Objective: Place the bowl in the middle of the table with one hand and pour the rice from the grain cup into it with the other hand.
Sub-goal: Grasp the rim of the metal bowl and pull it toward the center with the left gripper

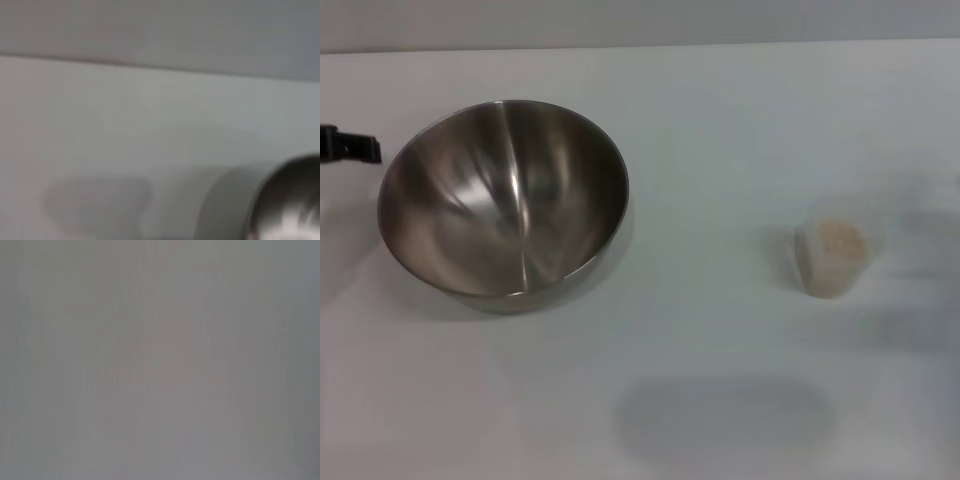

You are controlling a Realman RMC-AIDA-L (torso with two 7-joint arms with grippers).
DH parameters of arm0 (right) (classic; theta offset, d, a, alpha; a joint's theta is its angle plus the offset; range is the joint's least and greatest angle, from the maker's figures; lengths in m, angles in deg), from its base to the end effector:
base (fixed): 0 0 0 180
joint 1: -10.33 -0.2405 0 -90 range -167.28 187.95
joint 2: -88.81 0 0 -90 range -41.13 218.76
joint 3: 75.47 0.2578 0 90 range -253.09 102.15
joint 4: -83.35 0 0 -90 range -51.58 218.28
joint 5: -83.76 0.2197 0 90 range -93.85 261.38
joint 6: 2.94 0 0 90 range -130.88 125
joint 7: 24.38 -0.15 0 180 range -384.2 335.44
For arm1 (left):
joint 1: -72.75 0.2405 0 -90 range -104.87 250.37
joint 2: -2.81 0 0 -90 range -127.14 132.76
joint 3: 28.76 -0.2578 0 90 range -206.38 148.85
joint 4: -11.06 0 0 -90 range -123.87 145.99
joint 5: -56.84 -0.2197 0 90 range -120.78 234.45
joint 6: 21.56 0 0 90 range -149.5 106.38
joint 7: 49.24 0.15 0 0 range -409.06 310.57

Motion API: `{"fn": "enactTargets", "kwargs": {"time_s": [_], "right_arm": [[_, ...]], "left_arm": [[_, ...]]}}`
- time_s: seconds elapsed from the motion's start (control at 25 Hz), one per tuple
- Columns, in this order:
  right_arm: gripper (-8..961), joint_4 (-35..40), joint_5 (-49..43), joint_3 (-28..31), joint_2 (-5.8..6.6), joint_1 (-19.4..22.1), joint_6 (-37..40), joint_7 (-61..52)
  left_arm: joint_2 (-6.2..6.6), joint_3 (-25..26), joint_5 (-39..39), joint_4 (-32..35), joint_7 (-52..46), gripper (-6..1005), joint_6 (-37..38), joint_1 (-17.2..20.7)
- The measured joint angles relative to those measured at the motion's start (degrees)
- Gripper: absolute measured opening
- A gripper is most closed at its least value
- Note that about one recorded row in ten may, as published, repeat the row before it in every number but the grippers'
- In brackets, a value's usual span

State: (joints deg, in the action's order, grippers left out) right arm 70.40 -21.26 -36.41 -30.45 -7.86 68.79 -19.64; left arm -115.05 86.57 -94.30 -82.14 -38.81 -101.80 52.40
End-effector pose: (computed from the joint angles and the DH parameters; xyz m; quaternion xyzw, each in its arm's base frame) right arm 0.3758 0.2994 0.0023 -0.5907 0.2554 0.2452 0.7251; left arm -0.2387 0.3640 0.1043 -0.7409 -0.5469 -0.0044 0.3897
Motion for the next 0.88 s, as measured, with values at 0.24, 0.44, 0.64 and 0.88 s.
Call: {"fn": "enactTargets", "kwargs": {"time_s": [0.24,0.44,0.64,0.88], "right_arm": [[673,-0.02,-0.01,-0.11,0.00,0.07,0.08,0.00],[672,-0.14,-0.12,-0.18,0.00,0.08,0.18,0.00],[673,-0.15,-0.26,-0.22,0.00,0.02,0.27,0.00],[673,-0.23,-0.28,-0.20,0.00,0.00,0.27,0.00]], "left_arm": [[-0.11,-0.06,0.57,1.12,1.28,814,-3.00,-0.44],[-0.15,-0.26,0.75,2.56,1.61,814,-4.02,-0.62],[-0.17,-0.29,0.76,4.21,1.81,814,-4.08,-0.79],[-0.27,-0.39,0.76,6.41,2.51,813,-4.13,-1.37]]}}
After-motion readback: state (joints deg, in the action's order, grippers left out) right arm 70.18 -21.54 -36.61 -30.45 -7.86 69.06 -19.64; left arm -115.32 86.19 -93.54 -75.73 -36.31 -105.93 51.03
